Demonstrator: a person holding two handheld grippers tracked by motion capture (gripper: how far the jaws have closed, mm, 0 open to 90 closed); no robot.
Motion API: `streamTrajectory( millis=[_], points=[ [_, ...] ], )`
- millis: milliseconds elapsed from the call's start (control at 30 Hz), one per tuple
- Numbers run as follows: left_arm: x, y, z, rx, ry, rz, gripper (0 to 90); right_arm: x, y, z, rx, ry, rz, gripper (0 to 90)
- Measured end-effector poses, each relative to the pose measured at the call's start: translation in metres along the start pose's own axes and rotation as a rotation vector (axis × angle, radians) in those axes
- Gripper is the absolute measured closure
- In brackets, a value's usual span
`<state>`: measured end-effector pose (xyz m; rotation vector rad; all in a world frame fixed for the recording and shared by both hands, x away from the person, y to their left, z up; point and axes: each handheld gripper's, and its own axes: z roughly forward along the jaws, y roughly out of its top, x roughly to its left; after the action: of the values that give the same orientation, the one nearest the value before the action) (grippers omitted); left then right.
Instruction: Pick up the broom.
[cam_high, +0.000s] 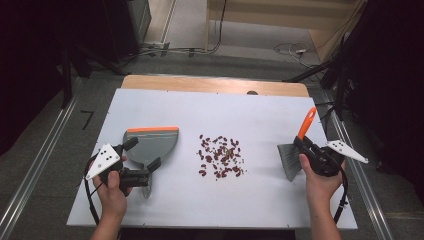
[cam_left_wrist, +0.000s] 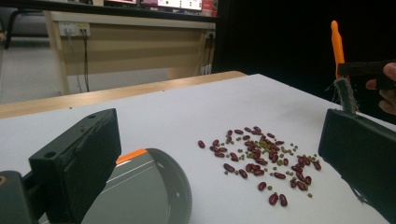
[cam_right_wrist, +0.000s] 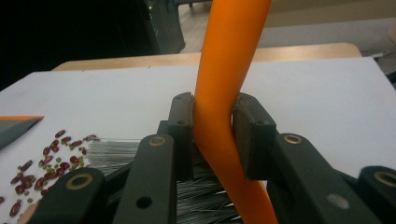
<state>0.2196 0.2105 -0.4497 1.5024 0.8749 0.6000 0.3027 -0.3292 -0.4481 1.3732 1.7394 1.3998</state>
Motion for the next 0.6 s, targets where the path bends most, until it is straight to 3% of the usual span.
streamTrajectory(
  millis=[433,600],
  points=[
    [-0.011,0.005,0.007,-0.001,-0.037,0.000,0.0,0.025,0.016,-0.008,-0.079,0.040,-0.026,69.1],
    [-0.020,0.006,0.013,0.002,-0.061,0.009,0.0,0.043,0.021,-0.007,-0.106,0.075,-0.036,69.1]
  ],
)
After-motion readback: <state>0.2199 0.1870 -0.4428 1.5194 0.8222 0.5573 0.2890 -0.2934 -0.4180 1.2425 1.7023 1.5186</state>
